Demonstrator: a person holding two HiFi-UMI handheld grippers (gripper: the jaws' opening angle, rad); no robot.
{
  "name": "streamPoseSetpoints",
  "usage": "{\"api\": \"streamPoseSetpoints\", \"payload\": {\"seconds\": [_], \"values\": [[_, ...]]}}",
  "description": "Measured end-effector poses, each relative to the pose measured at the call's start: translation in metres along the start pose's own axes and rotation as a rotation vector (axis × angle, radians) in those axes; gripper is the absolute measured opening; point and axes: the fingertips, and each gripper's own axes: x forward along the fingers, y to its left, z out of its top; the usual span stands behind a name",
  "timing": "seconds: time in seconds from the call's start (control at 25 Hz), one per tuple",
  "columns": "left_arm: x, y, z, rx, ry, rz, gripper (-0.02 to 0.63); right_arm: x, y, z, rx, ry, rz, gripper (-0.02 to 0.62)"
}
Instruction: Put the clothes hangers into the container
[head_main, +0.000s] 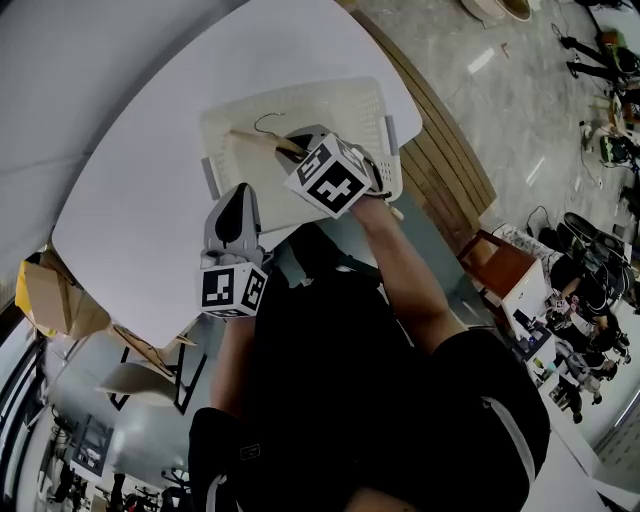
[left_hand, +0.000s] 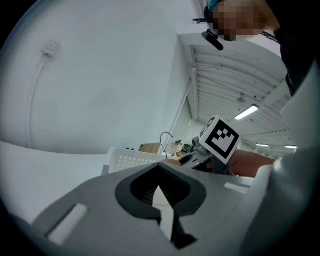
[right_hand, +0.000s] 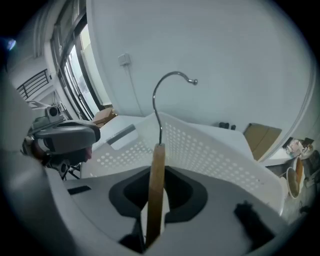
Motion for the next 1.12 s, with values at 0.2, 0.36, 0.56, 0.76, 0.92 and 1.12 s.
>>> {"api": "streamPoseSetpoints", "payload": {"seconds": [0.2,0.36,0.56,0.76,0.92,1.12], "values": [[0.0,0.0,-0.002,-0.004,0.002,-0.003,0.003,0.002,-0.001,0.0,0.008,-0.005,-0.004,0.061],[-0.001,0.0,-0.001,-0.005,0.004,-0.006,0.003,0.002,-0.001,0.002,0.012,-0.009,-0.008,0.061],[0.001,-0.002,-0.001,0.0,0.012,-0.012,0.003,0.001,-0.005,0.002,0.019,-0.012,-0.019,0.061],[0.002,0.002,-0.001,0.002,0.012,-0.016,0.003,0.004,-0.007,0.004,0.015,-0.003,-0.035,0.064],[0.004,0.003,0.001,0.001,0.015,-0.022,0.003,0.003,-0.009,0.007,0.013,-0.001,-0.046,0.071],[0.007,0.0,0.003,0.0,0.014,-0.029,0.003,-0.002,-0.014,0.008,0.021,-0.008,-0.048,0.083]]}}
